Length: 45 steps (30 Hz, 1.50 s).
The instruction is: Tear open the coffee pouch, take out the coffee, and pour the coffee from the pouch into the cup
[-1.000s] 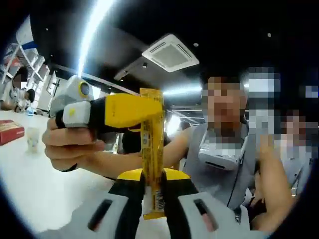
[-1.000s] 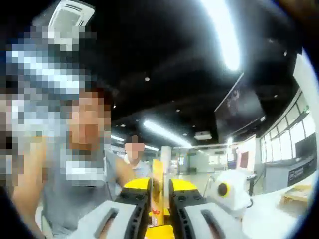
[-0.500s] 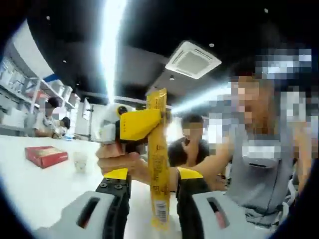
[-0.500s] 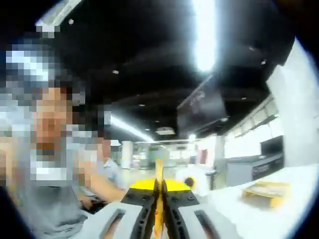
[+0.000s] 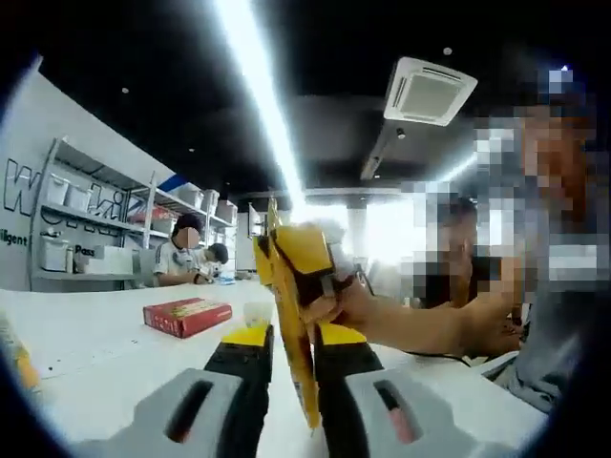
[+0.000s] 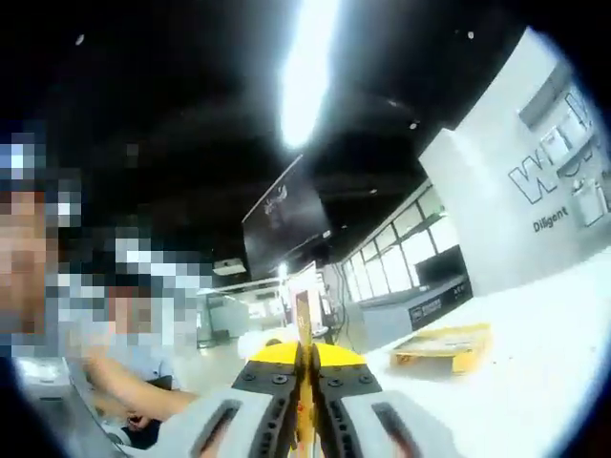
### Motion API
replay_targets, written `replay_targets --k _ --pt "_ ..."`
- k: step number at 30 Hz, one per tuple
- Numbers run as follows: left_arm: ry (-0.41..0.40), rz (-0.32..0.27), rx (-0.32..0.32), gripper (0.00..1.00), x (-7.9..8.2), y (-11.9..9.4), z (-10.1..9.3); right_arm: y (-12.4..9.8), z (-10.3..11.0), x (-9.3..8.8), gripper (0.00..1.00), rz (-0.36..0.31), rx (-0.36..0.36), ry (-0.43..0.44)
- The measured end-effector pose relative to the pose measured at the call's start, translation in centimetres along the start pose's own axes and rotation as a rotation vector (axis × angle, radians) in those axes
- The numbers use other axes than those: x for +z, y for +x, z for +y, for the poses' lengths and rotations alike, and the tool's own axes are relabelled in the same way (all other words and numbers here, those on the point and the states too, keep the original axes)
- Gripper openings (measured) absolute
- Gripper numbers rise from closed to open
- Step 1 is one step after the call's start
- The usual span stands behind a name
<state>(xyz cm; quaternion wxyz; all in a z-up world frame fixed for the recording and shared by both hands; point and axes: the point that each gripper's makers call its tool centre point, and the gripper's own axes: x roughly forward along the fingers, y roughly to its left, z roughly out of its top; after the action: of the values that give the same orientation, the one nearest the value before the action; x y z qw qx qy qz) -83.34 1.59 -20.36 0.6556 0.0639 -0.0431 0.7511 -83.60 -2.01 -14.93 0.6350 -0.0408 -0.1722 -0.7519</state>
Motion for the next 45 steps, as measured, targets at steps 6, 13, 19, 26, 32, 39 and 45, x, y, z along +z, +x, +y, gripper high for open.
replay_targets --k 6,13,19,26,32,39,45 --pt "-0.056 -0.005 -0.020 0.11 0.4 -0.6 0.1 -0.3 1.3 -0.1 0.16 -0.030 0.039 0.011" --pt "-0.149 -0.032 -0.053 0.11 1.1 -0.9 -0.2 -1.3 2.0 1.4 0.15 -0.090 0.071 0.016" --pt "-0.231 -0.008 -0.123 0.11 0.7 -0.8 -1.7 -1.4 2.4 2.0 0.05 -0.085 0.122 0.017" --pt "-0.150 -0.030 -0.084 0.13 0.8 -0.6 -1.2 -1.5 0.5 2.2 0.02 -0.067 0.062 0.087" --pt "-0.135 -0.045 -0.078 0.17 0.9 -0.5 -1.1 -1.4 0.5 1.2 0.02 -0.055 0.047 0.149" --pt "-0.177 -0.041 -0.086 0.13 1.2 -0.9 -1.0 -1.1 1.9 0.8 0.04 -0.070 0.061 0.078" --pt "-0.193 -0.051 -0.071 0.11 1.4 -1.1 -0.7 -1.2 0.9 1.4 0.09 -0.077 0.060 0.056"
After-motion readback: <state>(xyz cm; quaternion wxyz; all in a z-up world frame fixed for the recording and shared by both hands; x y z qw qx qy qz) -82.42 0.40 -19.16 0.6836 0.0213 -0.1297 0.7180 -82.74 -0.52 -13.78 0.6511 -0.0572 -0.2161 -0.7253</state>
